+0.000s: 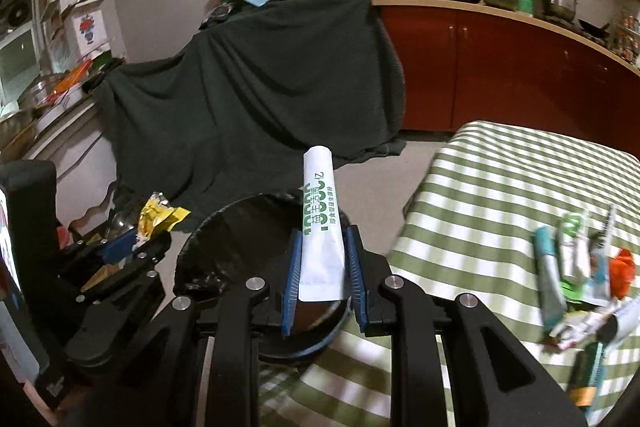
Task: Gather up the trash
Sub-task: 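Move the white tube over the bin with the right tool and open both tools, then return the right tool to the table and grasp the blue tube, then grasp the green bottle with the left tool while the right tool holds the blue tube, then carry the green bottle and blue tube over the bin and open both tools, then move both tools back to the table toward the white milk powder tube, then grasp the white 'formula camel milk powder' tube with the right tool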
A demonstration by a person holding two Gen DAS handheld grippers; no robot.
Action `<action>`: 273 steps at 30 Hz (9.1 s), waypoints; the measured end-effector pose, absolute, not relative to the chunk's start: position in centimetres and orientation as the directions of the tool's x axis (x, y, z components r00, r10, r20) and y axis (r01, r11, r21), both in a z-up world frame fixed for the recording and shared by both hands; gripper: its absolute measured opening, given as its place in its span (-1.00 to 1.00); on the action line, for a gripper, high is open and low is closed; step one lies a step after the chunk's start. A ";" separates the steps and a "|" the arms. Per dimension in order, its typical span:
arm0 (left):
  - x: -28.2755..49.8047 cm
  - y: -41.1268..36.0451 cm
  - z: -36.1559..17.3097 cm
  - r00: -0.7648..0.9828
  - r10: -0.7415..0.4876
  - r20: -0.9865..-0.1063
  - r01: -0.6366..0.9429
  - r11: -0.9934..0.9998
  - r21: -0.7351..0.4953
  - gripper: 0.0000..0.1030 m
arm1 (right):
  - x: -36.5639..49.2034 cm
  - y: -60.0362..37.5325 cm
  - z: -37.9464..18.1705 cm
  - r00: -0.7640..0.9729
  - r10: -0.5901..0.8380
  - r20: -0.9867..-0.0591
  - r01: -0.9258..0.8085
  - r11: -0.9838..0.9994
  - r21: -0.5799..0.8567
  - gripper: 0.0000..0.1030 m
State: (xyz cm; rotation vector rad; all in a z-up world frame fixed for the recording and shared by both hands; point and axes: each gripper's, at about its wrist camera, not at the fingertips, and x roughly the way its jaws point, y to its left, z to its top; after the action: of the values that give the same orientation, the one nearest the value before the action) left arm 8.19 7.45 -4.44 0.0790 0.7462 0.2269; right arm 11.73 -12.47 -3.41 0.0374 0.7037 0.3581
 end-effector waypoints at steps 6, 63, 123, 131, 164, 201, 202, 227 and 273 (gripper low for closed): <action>9.6 8.5 -5.5 0.697 0.240 -0.676 -0.189 0.971 0.149 -0.52 | 12.7 -10.6 -4.6 0.674 0.336 -0.658 -0.323 0.935 0.146 -0.55; 4.6 -5.3 -3.2 0.724 -0.043 -0.689 0.111 0.992 0.056 -0.08 | 0.3 -30.4 -6.4 0.737 -0.040 -0.675 0.113 0.991 0.065 -0.16; 0.3 -22.4 -4.7 0.676 -0.167 -0.718 0.365 0.922 0.129 0.15 | -2.7 -43.7 -6.8 0.723 -0.129 -0.679 0.276 0.955 0.112 -0.59; 1.0 -23.9 -6.0 0.650 -0.164 -0.742 0.387 0.912 0.137 -0.32 | -2.9 -43.9 -7.0 0.727 -0.095 -0.679 0.255 0.957 0.138 -0.59; 3.6 -2.9 -2.9 0.734 0.047 -0.677 0.061 0.989 0.136 -0.55 | 3.6 -27.3 -4.2 0.756 0.131 -0.641 -0.054 0.989 0.139 -0.59; 12.9 10.5 -6.4 0.691 0.194 -0.696 -0.145 0.981 0.130 -0.55 | 15.4 -6.4 -5.3 0.651 0.294 -0.700 -0.316 0.943 0.102 -0.59; 13.1 10.6 -6.5 0.690 0.195 -0.697 -0.146 0.981 0.130 -0.55 | 15.6 -6.2 -5.4 0.648 0.294 -0.703 -0.315 0.943 0.104 -0.59; 11.4 7.7 -4.4 0.728 0.120 -0.675 -0.090 0.993 0.079 -0.14 | 12.9 -12.6 -3.1 0.724 0.219 -0.654 -0.202 0.974 0.102 -0.33; 8.6 -7.1 -3.7 0.710 -0.094 -0.698 0.156 0.987 0.026 -0.03 | 5.3 -36.8 -6.4 0.646 -0.238 -0.725 0.347 0.938 0.002 0.10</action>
State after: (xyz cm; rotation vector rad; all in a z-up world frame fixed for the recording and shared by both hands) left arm 8.55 -7.08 -3.74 0.0851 0.7688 -0.1390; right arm 5.27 -36.79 -6.45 0.1455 0.8027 -0.3338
